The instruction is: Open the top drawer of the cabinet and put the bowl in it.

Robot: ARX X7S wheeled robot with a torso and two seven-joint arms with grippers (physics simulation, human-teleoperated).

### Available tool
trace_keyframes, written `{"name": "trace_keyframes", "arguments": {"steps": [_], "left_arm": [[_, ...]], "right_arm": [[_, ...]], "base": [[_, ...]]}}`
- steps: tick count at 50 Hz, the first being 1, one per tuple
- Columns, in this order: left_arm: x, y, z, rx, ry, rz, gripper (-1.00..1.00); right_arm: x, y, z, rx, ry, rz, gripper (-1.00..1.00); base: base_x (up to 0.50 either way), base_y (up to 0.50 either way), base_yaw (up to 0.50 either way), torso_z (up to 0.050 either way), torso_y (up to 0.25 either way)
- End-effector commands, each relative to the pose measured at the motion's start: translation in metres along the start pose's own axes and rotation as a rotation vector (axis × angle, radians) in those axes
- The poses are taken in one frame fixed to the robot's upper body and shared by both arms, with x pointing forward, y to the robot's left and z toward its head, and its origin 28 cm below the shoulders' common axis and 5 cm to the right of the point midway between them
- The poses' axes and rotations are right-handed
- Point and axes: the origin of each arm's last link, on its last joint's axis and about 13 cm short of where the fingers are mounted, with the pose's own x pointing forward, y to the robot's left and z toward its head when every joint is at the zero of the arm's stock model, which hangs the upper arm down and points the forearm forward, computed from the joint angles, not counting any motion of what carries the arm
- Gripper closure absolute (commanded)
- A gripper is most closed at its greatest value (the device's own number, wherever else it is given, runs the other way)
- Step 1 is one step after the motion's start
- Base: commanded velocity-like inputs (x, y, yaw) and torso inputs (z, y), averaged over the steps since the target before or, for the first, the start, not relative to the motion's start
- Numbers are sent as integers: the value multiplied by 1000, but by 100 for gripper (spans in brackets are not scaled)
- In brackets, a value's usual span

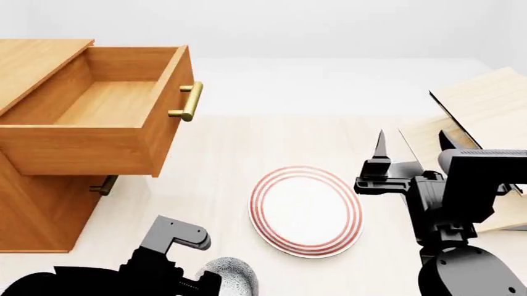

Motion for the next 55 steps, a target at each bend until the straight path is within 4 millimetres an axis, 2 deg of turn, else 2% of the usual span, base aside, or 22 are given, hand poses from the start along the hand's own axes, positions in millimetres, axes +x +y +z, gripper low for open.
{"name": "trace_keyframes", "arguments": {"steps": [1,24,55], "left_arm": [[7,-2,-3,-2,20,-13,-100],[24,-3,-7,-1,60,-23,-100],[37,0,-16,-34,95,-26,-100]], "right_arm": [[0,0,0,2,1,0,-100],[2,0,-3,2,8,-1,-100],[3,2,-5,3,15,1,-100]], "base": [[0,0,0,0,0],[0,0,0,0,0],[0,0,0,0,0]]}}
